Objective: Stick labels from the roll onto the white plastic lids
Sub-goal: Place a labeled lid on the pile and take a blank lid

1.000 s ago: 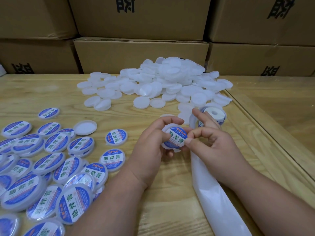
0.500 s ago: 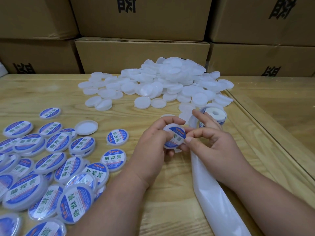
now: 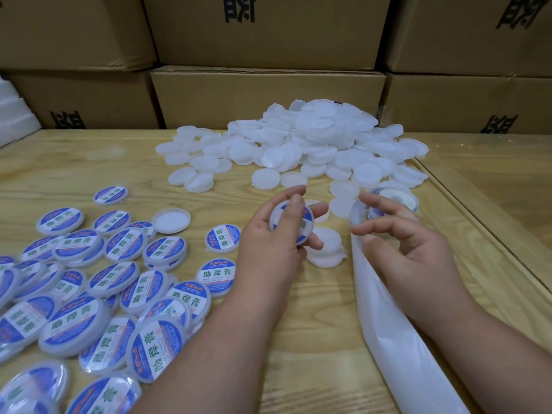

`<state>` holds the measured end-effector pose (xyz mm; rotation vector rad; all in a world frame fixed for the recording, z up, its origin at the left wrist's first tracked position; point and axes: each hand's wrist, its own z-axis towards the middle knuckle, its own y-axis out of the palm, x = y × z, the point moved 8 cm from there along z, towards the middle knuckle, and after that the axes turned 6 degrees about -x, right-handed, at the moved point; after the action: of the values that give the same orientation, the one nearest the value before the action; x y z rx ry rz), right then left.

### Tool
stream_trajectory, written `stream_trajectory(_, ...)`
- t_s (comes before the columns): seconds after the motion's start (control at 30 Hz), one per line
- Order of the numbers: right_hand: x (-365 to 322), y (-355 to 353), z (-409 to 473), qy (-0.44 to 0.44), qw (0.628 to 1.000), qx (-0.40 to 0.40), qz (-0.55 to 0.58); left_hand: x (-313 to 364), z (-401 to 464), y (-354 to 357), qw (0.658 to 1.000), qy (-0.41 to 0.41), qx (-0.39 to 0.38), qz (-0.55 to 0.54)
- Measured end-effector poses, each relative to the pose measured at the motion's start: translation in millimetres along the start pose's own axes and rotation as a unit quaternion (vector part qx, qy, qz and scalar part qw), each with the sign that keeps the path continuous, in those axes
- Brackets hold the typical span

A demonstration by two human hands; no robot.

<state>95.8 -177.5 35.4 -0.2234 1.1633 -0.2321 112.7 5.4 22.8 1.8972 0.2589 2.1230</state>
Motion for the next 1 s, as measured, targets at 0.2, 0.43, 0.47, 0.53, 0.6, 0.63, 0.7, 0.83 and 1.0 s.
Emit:
stream_trajectory(0.2,1.5,-1.6,0.8,-0.008,0.999,0.033,0.018,-3.5,2.4,-9.7,0.998,-0.036,0.052,-0.024)
stream_trajectory(0.43,5.2,-8.2,2.3,-0.004,0.997,0.072,0.014,-9.2,4.6,-22.0,0.991,-0.026,0.115,-0.056)
stream_trajectory(0.47,5.9,-8.5,2.2,-0.002,0.997,0.07,0.009,-9.5,5.2,-23.2,0.99,-0.021,0.12,-0.075)
stream_trajectory(0.53,7.4,-8.9,1.9,0.004,0.998,0.068,-0.003,-11.3,6.0,-27.1,0.982,-0.026,0.136,-0.131)
stream_trajectory(0.6,7.2,-9.0,1.7,0.013,0.997,0.07,-0.016,-11.6,6.9,-31.4,0.967,-0.033,0.15,-0.203)
stream_trajectory(0.63,6.6,-8.9,1.8,0.018,0.997,0.072,-0.02,-10.7,7.8,-33.8,0.958,-0.031,0.157,-0.237)
stream_trajectory(0.7,8.5,-10.2,0.9,0.034,0.996,0.077,-0.027,-8.8,7.9,-39.7,0.941,-0.021,0.176,-0.287)
stream_trajectory(0.83,19.6,-13.3,-3.6,0.099,0.991,0.092,-0.005,-5.9,5.1,-45.6,0.933,0.003,0.195,-0.303)
stream_trajectory(1.0,20.4,-12.7,-5.2,0.136,0.986,0.098,-0.014,-7.3,3.2,-53.2,0.917,0.01,0.23,-0.326)
